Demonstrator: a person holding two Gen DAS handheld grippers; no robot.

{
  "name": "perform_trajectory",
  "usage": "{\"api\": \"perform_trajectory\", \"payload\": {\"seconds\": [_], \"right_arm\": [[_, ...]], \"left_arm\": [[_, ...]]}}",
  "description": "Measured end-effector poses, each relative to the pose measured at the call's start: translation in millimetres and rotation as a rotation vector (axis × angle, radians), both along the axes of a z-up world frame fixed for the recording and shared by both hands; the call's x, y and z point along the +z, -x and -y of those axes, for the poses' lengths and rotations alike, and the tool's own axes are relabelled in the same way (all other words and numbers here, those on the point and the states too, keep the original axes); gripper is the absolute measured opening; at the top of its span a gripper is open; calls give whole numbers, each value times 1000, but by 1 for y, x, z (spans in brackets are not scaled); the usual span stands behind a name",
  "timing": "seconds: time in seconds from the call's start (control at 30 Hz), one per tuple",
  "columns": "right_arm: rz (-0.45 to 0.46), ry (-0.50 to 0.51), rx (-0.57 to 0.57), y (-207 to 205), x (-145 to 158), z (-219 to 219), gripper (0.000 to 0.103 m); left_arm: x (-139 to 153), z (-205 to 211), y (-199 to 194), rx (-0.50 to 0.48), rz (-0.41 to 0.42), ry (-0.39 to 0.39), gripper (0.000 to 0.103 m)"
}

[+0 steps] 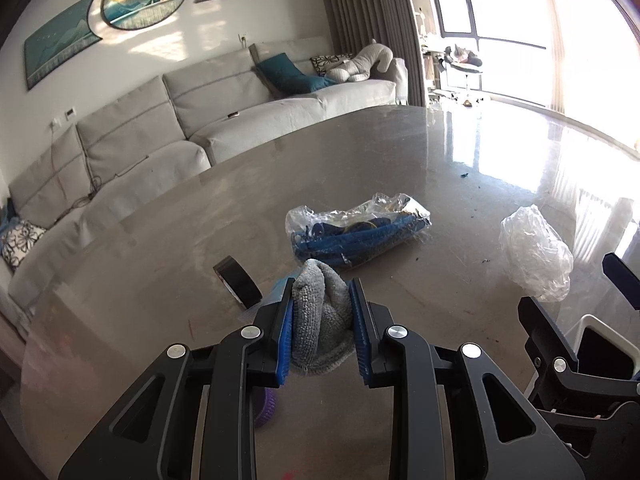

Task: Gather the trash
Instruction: 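Grasp the grey knit cloth with the left gripper while the right gripper approaches the clear plastic bag, then close the right gripper on the crumpled clear plastic bag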

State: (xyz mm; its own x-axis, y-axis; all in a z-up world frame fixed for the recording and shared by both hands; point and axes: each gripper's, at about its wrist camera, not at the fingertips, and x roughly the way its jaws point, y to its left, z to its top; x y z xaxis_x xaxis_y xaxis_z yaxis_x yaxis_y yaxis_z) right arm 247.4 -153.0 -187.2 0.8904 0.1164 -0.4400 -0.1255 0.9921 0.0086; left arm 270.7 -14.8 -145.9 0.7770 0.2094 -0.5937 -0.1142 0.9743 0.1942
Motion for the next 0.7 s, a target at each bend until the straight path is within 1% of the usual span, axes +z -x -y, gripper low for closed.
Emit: {"api": "perform_trajectory", "payload": {"seconds": [0.23,0.3,0.43,0.5,0.57,0.63,0.67,0.7], "right_arm": [[-12,62,1,-31,-6,3,99],[-22,59,4,-38,-9,7,99],[-41,45,18,-48,-14,10,99],[-43,52,31,-49,-15,9,99],[-39,59,43,-50,-15,10,99],[-41,61,58,-50,-16,11,92],[-47,62,64,-51,-17,11,81],[-63,59,73,-53,-18,12,66]], "left_arm": [[-1,6,-9,-3,2,10,25],[-3,8,-13,-6,-5,6,25],[-11,11,-23,-19,-43,26,25],[-11,12,-26,-23,-42,36,25],[-11,14,-28,-23,-34,28,25],[-14,18,-31,-25,-35,29,25],[-14,18,-33,-27,-39,35,25],[-16,20,-34,-31,-42,36,25]]}}
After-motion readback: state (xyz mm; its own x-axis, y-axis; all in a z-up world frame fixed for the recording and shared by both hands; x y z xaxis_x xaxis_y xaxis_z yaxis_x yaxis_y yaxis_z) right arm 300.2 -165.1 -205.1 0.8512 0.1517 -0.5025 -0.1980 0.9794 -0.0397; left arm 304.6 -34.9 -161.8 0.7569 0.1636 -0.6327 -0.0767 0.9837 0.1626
